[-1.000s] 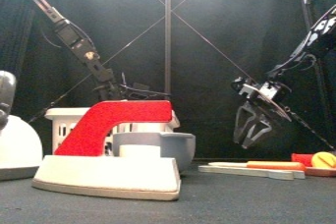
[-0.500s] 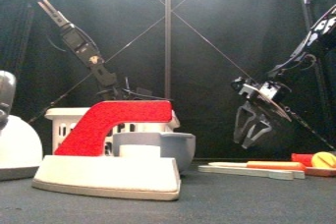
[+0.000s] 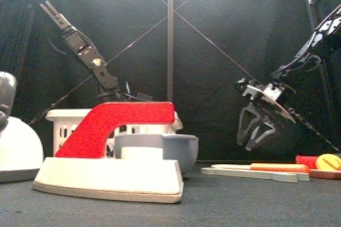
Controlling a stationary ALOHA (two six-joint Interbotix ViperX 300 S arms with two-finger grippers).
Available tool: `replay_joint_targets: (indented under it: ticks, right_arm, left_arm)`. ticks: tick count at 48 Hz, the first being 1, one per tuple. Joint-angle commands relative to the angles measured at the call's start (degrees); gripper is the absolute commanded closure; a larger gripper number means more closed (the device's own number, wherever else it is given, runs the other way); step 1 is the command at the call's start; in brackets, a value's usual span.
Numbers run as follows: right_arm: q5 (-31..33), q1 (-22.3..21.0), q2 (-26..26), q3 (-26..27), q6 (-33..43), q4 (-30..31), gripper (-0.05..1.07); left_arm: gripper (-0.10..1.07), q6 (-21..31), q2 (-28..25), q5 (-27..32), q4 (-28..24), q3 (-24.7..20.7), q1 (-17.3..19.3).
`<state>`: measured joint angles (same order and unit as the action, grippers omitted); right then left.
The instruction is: Grab orange gear
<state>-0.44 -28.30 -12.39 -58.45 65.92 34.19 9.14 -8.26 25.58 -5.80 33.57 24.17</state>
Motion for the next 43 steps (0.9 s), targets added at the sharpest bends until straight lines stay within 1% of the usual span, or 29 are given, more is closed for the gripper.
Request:
replay_joint_targets:
  ticks: [1,10,23,29,37,43]
  right_arm:
    - [-0.2,0.2,-0.6,0.6,0.0,0.0,0.24]
    - [-0.3,0.1,-0.6,0.6,0.0,0.0,0.24]
    - [-0.3,0.4,-0.6,1.0,0.0,0.0,0.24]
    - [-0.3,0.7,-0.6,0.9,-0.2,0.1,0.24]
    - [-0.3,0.8,-0.6,0.6,-0.4,0.4,0.24]
    - [-0.3,1.1,-1.1,0.9,-0.4,0.8,0.24]
  left_arm:
    - [-0.02,-0.1,0.3,-0.3,0.3,-0.9,0.8]
    - [0.02,-0.1,0.7,-0.2,0.2,-0.8,1.1]
    - [0.24,-0.1,1.4,-0.1,0.3,-0.7,1.1]
    - [0.29,0.1,4.4,1.7,0.3,-0.8,0.8]
    - [0.3,0.2,9.7,2.3,0.4,-0.6,0.6]
    - [0.3,0.2,13.2,1.9,0.4,-0.2,-1.8]
